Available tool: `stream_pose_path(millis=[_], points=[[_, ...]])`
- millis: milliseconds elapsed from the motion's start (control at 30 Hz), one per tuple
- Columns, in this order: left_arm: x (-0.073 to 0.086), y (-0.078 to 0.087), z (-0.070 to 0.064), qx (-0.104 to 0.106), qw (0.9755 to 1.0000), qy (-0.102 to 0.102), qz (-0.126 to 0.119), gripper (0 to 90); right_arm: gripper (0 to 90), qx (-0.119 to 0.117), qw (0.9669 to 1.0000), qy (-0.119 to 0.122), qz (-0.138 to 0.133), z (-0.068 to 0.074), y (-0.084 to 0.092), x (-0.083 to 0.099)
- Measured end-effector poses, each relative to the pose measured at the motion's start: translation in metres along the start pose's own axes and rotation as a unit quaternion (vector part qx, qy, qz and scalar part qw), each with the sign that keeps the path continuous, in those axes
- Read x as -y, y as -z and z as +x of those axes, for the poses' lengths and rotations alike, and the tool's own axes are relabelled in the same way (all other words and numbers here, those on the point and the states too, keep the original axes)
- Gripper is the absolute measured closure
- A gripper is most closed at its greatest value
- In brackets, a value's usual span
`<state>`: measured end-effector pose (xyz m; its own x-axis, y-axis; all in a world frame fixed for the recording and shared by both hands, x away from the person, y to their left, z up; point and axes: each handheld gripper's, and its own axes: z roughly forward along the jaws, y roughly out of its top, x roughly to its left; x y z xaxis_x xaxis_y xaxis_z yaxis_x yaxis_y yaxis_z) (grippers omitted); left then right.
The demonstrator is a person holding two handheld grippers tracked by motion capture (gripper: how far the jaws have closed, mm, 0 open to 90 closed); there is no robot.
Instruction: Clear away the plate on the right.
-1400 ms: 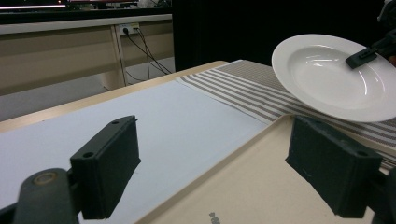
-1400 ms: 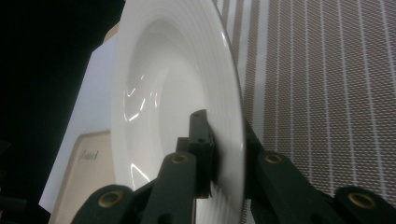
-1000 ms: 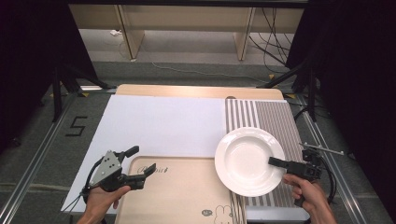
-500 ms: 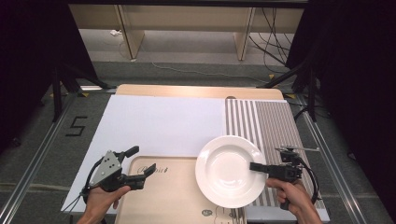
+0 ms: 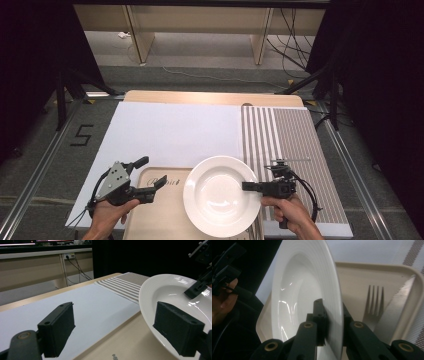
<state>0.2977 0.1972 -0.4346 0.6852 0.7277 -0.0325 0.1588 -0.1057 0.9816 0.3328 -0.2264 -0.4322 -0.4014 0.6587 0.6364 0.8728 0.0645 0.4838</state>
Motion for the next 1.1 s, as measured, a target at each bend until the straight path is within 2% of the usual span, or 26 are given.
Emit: stream_pose_path(millis=[200,233,300,533,633,667,800,867,1100], points=[[0.0,0.0,0.0,0.001,1.0,0.0,-0.001,16.0,83.0,-0.009,0.9998,0.008,0.015,0.008,-0.015,0.0],[0.0,0.0,0.0,0.0,1.0,0.001,-0.001,16.0,83.0,-0.012,0.9997,0.003,0.022,0.011,-0.017,0.0],[0.0,-0.001,0.0,0.0,1.0,0.001,0.0,15.9,83.1,-0.011,0.9996,0.014,0.02,0.012,-0.021,0.0],[0.0,-0.001,0.0,0.0,1.0,0.002,0.0,16.0,83.0,-0.017,0.999,0.01,0.041,0.021,-0.037,0.0],[0.0,-0.001,0.0,0.001,1.0,0.002,-0.001,15.9,83.0,-0.028,0.9984,0.01,0.048,0.023,-0.043,0.0],[0.0,-0.001,0.0,0.001,1.0,0.002,-0.001,16.0,83.0,-0.023,0.9983,0.008,0.053,0.024,-0.044,0.0],[0.0,-0.001,0.0,0.0,1.0,0.003,-0.002,16.0,82.9,-0.027,0.9977,0.014,0.06,0.027,-0.053,-0.001],[0.0,-0.001,0.0,0.001,1.0,0.001,-0.001,15.9,82.9,-0.028,0.9972,0.002,0.07,0.029,-0.056,-0.001],[0.0,0.0,0.0,0.002,1.0,0.001,-0.001,15.9,82.9,-0.02,0.9963,0.003,0.083,0.028,-0.066,-0.001]])
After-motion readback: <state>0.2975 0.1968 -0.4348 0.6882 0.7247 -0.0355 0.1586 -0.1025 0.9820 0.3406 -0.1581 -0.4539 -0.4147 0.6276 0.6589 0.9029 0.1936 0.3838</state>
